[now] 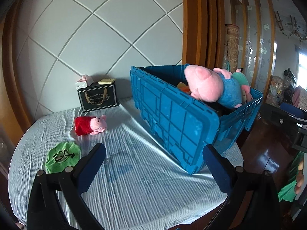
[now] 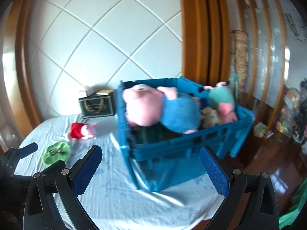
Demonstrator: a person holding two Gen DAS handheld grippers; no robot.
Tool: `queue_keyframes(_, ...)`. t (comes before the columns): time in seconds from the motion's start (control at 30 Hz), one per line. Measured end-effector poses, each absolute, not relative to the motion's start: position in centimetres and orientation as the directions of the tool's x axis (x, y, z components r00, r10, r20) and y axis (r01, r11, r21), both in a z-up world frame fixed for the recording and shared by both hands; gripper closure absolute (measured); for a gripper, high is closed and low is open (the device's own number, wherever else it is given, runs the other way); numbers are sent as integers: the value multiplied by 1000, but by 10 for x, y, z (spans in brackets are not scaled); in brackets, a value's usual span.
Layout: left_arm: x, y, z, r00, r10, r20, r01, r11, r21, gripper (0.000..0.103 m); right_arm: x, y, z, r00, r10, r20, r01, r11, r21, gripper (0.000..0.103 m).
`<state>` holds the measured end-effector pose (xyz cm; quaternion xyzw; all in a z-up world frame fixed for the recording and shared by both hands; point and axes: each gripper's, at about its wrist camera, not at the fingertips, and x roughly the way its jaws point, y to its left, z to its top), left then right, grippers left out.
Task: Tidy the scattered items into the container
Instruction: 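Withdraw both tools from the crate back toward the bed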
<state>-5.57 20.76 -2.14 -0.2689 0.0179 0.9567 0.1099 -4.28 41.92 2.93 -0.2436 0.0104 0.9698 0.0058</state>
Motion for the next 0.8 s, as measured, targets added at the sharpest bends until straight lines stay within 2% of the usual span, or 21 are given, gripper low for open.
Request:
queue_keyframes(0.27,-74,122,-46,-836,59,-546,-40,-998,-46,0,-86,332,27,-877,-153,-456,166,-986,12,0)
queue_keyframes(0.43,-103,61,-74,-798,-52,-600,115,-991,-67,0,-133,277,14,-846,-278,-455,306,-952,14,0)
queue_keyframes(0.6,-156,9,-110,-719,-158,-676,254,-966,-44,0,-203,233,-26,-774,-361,-520,400,-916,41,0)
queue_keyframes(0.8,-219,-50,-166,-591,-248,-768,368,-930,17,0,-309,203,-91,-673,-394,-626,421,-900,112,0)
